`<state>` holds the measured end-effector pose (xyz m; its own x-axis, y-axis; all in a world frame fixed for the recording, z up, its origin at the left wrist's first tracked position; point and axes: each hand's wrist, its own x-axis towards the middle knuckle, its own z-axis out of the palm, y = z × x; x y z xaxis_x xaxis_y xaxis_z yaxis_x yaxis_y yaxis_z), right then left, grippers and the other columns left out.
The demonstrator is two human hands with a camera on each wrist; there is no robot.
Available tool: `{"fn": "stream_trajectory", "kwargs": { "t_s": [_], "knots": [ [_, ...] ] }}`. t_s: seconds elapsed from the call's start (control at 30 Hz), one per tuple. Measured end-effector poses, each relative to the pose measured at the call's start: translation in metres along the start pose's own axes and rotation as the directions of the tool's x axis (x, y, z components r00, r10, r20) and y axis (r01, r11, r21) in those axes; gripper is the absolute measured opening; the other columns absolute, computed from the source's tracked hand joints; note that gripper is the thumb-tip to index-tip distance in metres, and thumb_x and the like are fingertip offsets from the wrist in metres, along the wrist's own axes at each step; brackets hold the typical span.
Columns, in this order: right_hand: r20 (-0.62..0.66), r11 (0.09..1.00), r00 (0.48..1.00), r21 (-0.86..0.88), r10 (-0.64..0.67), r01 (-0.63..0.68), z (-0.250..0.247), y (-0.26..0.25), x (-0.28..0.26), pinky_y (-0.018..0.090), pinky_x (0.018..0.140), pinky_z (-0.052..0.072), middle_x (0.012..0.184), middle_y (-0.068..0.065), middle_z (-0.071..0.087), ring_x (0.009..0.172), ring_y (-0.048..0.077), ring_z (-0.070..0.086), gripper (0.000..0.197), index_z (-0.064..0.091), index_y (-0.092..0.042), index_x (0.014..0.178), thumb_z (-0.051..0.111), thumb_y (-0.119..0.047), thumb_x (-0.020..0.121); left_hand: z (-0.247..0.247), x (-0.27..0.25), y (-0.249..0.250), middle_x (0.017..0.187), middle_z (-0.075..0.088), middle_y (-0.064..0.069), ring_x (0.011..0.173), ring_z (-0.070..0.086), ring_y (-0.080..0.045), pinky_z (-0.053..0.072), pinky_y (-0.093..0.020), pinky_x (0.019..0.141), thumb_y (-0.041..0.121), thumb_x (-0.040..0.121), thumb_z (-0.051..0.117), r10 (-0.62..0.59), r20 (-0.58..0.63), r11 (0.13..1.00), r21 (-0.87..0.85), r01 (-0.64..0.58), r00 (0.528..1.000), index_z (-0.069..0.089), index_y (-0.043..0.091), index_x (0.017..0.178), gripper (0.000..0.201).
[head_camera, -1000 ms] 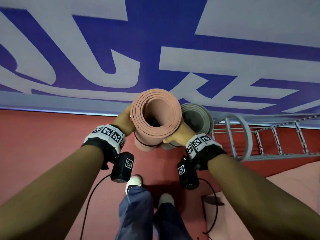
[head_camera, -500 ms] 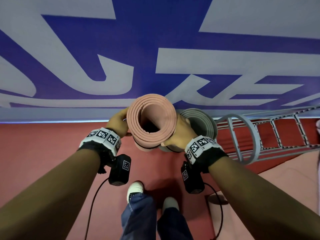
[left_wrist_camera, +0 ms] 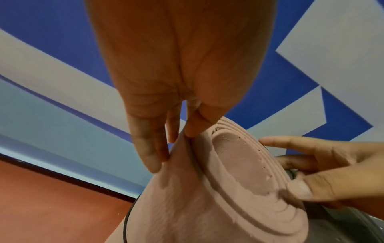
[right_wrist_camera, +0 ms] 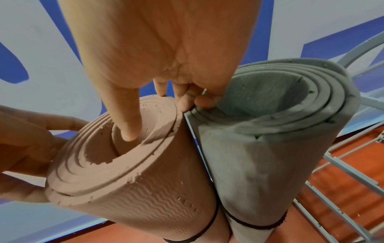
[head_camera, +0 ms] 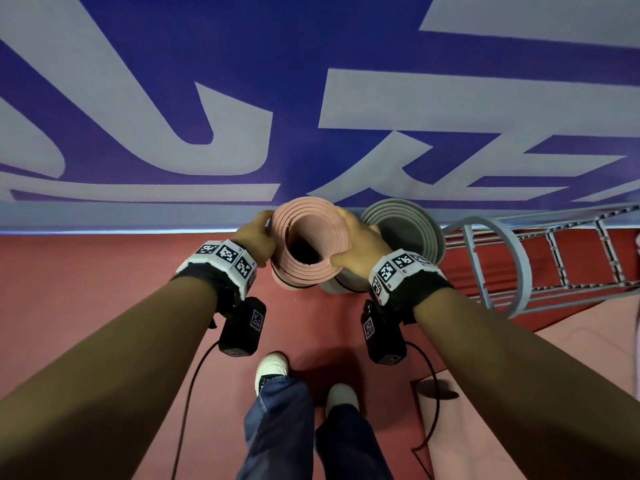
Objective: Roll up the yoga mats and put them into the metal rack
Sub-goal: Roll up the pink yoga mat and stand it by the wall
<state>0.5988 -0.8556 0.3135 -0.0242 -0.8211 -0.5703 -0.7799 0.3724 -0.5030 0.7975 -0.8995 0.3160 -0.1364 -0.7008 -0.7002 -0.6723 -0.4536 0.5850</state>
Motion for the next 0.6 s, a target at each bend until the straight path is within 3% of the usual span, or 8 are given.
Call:
{"fn": "stream_trajectory", "kwargs": {
  "t_s": [0.17, 0.3, 0.37, 0.5, 0.6],
  "knots": [
    [-0.014, 1.0, 1.0, 0.006, -0.003, 0.003, -0.002, -0.001, -0.003, 0.039, 0.114, 0.026, 0.155, 0.001, 0.033, 0.143, 0.03, 0.025, 0.089, 0.021, -0.027, 0.154, 0.073, -0.022, 0.082, -0.001, -0.003, 0.0, 0.133, 0.058, -0.011, 0.115, 0.057, -0.035, 0.05, -0.048, 0.097, 0.02, 0.098, 0.047, 0.02, -0.067, 0.995, 0.097, -0.013, 0.998, 0.041, 0.022, 0.142, 0.045],
    [-0.097, 0.994, 0.995, 0.107, -0.02, 0.031, -0.01, -0.001, -0.019, 0.024, 0.105, 0.034, 0.152, 0.004, 0.032, 0.135, 0.023, 0.041, 0.074, 0.036, -0.02, 0.148, 0.07, -0.009, 0.083, -0.003, -0.014, 0.002, 0.138, 0.053, -0.012, 0.121, 0.053, -0.032, 0.044, -0.036, 0.097, 0.023, 0.098, 0.051, 0.061, -0.088, 0.99, 0.13, -0.05, 0.994, 0.038, 0.02, 0.144, 0.048],
    [-0.111, 0.987, 0.994, 0.159, -0.002, 0.02, -0.017, 0.0, -0.031, 0.026, 0.104, 0.039, 0.15, 0.005, 0.033, 0.129, 0.024, 0.048, 0.07, 0.04, -0.022, 0.145, 0.069, -0.008, 0.084, -0.007, -0.024, 0.005, 0.144, 0.047, -0.014, 0.129, 0.048, -0.03, 0.04, -0.038, 0.101, 0.026, 0.098, 0.055, 0.076, -0.108, 0.991, 0.12, -0.063, 0.991, 0.037, 0.018, 0.146, 0.052],
    [-0.113, 0.993, 0.992, 0.112, 0.054, -0.041, -0.028, 0.004, -0.062, 0.034, 0.107, 0.041, 0.143, 0.006, 0.045, 0.124, 0.024, 0.052, 0.061, 0.044, -0.023, 0.142, 0.069, -0.02, 0.086, -0.012, -0.049, 0.014, 0.142, 0.048, -0.015, 0.128, 0.047, -0.029, 0.04, -0.035, 0.098, 0.021, 0.096, 0.057, 0.107, -0.116, 0.986, 0.144, -0.09, 0.988, 0.046, 0.014, 0.139, 0.045],
    [-0.11, 0.988, 0.992, 0.148, 0.056, -0.039, -0.034, 0.013, -0.094, 0.029, 0.104, 0.039, 0.136, 0.006, 0.054, 0.125, 0.02, 0.052, 0.053, 0.051, -0.019, 0.137, 0.068, -0.018, 0.087, -0.005, -0.077, 0.025, 0.137, 0.052, -0.014, 0.125, 0.05, -0.029, 0.039, -0.032, 0.095, 0.012, 0.094, 0.055, 0.144, -0.094, 0.978, 0.167, -0.127, 0.985, 0.05, 0.015, 0.135, 0.041]
  ]
}}
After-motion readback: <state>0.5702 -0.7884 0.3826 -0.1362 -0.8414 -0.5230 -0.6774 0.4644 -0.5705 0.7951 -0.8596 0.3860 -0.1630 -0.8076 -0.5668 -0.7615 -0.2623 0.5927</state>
